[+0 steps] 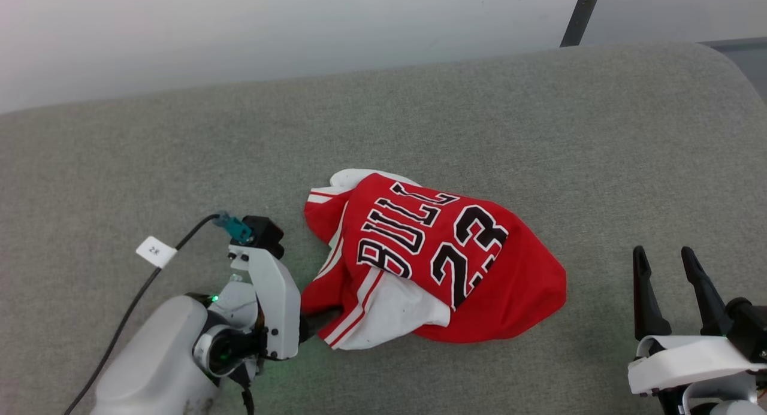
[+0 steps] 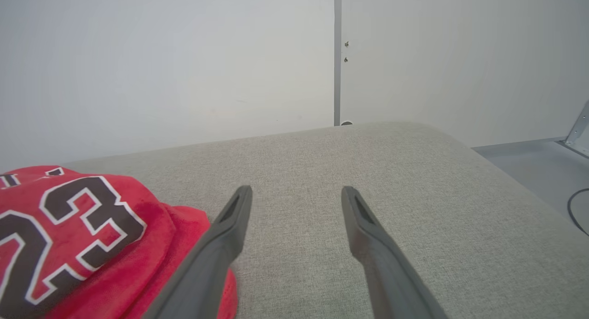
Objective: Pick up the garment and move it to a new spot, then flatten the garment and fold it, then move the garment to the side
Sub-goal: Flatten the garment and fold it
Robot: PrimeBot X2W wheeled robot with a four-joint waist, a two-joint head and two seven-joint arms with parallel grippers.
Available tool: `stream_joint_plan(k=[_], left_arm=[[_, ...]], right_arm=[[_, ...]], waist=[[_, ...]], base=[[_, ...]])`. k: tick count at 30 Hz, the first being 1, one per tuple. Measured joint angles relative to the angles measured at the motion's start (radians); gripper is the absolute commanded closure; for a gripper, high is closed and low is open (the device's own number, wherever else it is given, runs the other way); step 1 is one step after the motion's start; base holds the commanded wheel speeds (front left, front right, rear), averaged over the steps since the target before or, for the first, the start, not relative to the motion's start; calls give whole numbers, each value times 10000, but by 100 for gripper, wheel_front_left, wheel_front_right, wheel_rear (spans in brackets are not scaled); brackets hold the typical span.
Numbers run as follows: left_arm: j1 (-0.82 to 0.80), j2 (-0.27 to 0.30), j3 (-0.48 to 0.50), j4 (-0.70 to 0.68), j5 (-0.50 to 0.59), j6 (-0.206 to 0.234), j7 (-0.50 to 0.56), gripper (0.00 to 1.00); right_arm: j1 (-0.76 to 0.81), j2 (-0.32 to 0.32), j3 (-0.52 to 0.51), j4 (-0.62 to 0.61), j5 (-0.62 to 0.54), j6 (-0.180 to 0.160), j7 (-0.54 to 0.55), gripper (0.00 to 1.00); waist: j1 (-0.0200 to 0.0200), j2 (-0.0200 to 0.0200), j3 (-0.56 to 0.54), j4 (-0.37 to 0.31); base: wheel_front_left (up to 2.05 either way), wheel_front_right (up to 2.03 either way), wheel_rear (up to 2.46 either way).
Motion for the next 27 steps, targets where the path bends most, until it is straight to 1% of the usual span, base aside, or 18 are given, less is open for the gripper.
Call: stream_joint_plan(k=[1,2,3,8,12,22,27], left_arm=[[-49,-33,-6,113,-58,-2,4,31],[-98,-50,-38,178,-96,-2,2,79],[-146,-52,-90,213,-102,-2,-2,100],[-275,73,-328,211,-407,-2,38,100],[-486,529,-447,61,-483,-2,61,100],[-1126,2056,-794,-522,-244,-2,265,100],[-1420,2853,-1074,-575,222,-2,359,100]], right_arm=[[-45,2,2,38,2,0,-19,0],[-61,4,10,69,8,0,-33,0],[-70,8,17,100,19,0,-52,0],[-90,13,-12,161,17,0,-105,0],[-81,15,-81,178,4,0,-105,0],[47,17,-153,46,-84,0,27,0],[93,15,-100,15,-86,0,77,0]], waist=[[0,0,16,4],[1,0,26,14],[0,0,34,26],[0,0,22,145],[0,0,-46,325],[0,0,-375,811],[0,0,-516,944]], base=[[0,0,0],[0,0,0],[0,0,0],[0,0,0],[0,0,0],[0,0,0],[0,0,0]])
